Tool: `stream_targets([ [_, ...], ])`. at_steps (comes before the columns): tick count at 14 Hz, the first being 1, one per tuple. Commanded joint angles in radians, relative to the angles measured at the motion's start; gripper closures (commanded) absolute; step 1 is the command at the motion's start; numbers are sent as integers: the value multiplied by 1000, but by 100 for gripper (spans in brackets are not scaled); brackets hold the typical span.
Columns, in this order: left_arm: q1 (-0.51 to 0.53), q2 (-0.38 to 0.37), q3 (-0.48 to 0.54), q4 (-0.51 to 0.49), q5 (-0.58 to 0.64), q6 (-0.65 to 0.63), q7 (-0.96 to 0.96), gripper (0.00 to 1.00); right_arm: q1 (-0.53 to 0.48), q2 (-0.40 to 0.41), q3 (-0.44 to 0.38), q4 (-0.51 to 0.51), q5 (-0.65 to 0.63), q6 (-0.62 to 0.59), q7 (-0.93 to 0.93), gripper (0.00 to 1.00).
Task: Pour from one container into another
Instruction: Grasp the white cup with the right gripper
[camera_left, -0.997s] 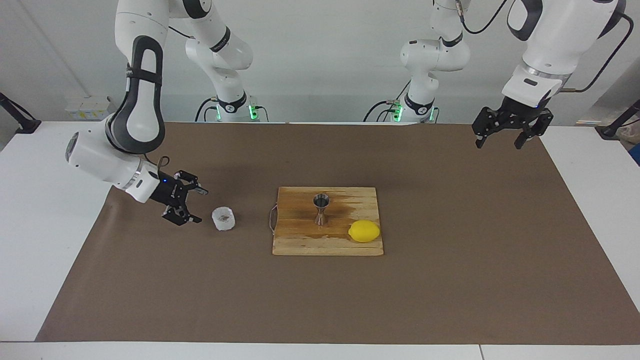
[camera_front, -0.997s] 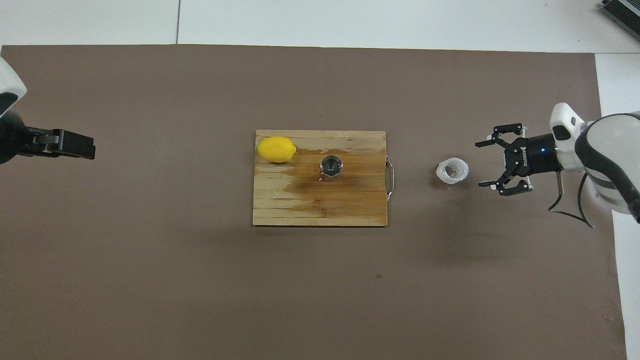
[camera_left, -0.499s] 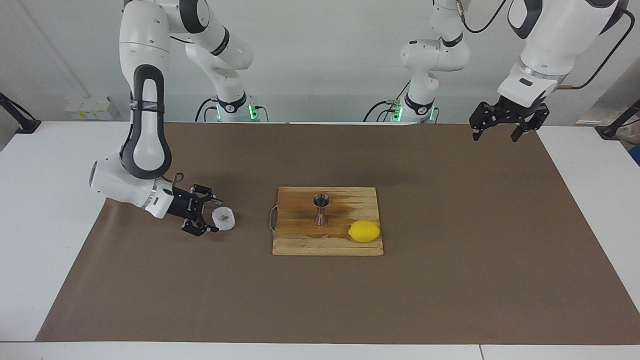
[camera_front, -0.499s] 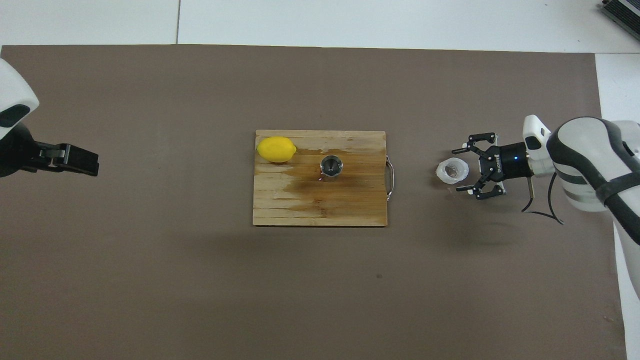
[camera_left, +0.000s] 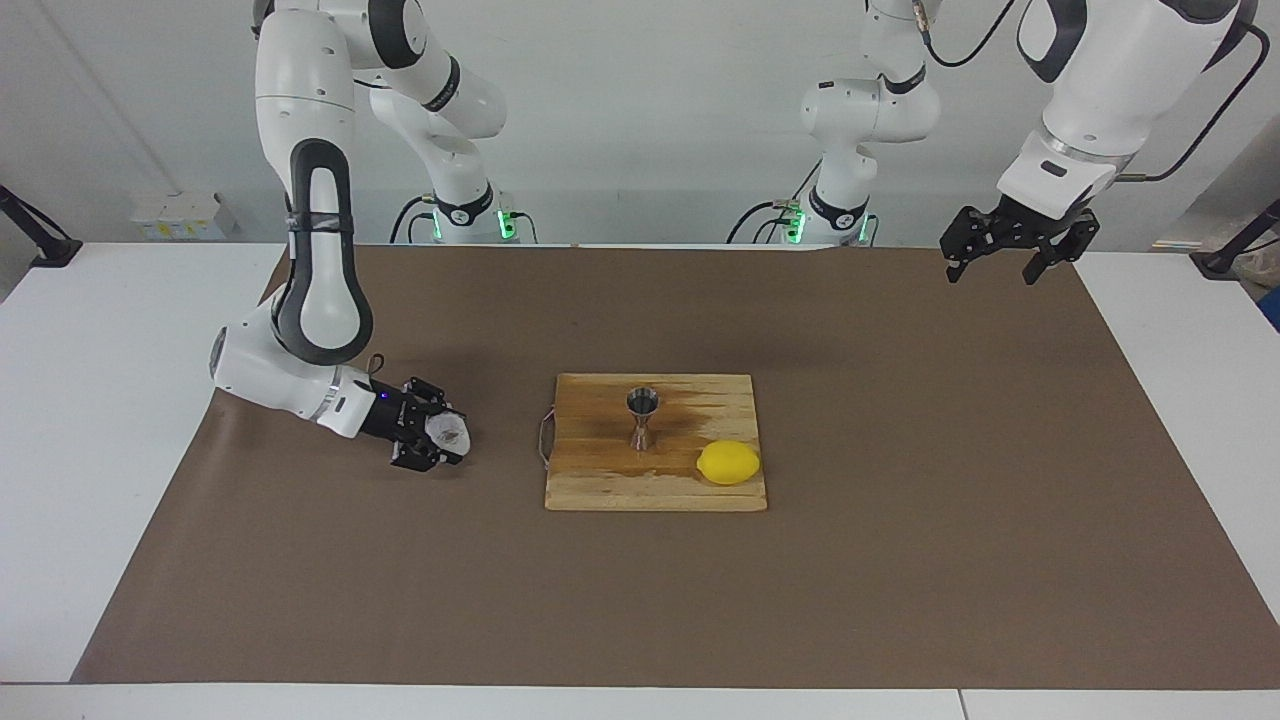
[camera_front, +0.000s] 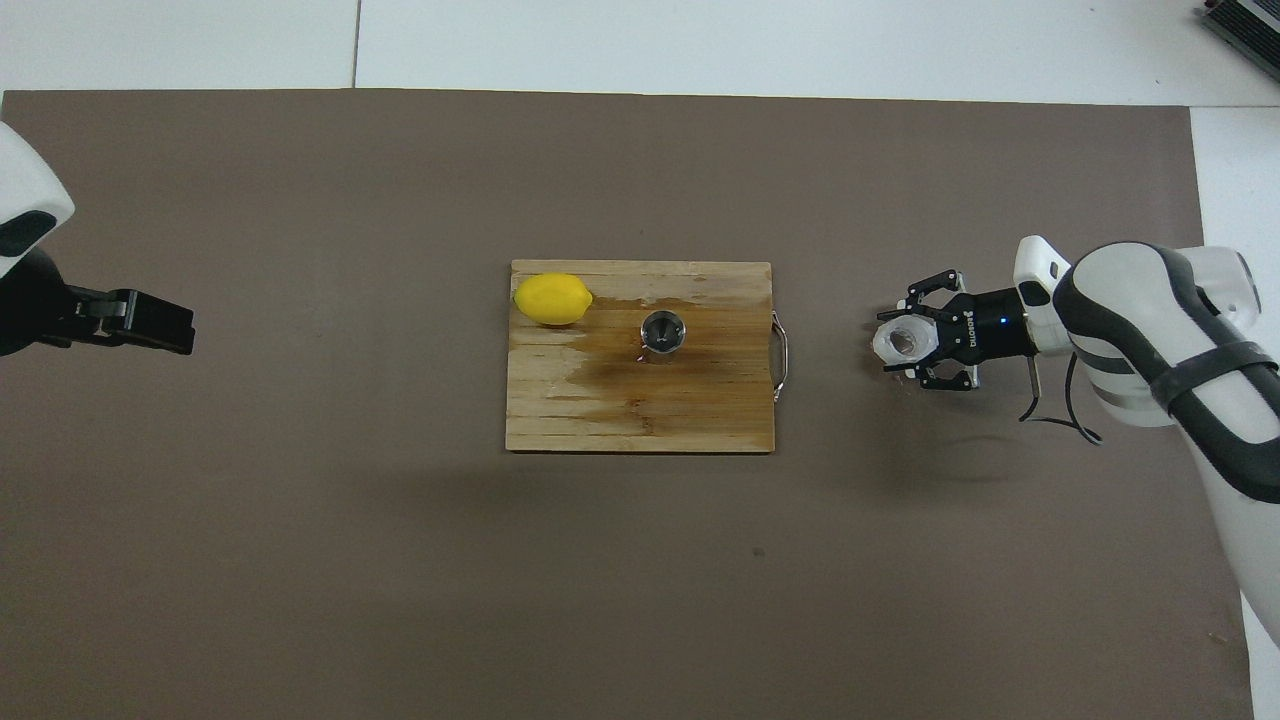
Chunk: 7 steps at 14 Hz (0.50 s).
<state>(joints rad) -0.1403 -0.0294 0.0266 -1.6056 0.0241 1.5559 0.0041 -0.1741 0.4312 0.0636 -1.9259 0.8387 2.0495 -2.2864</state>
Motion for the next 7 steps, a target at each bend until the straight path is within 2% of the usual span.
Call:
stream_targets([
  [1,8,-26,-5,-27,13,-7,8,0,17,-23,7,-5,22,15,120,100],
  [4,10,-26,-5,-27,13,-8,8,0,92,-96,4,1,-3,21,322,100],
  [7,8,-26,-5,-27,13,-8,8,0,183,-158,5,25,-114,46,578,100],
])
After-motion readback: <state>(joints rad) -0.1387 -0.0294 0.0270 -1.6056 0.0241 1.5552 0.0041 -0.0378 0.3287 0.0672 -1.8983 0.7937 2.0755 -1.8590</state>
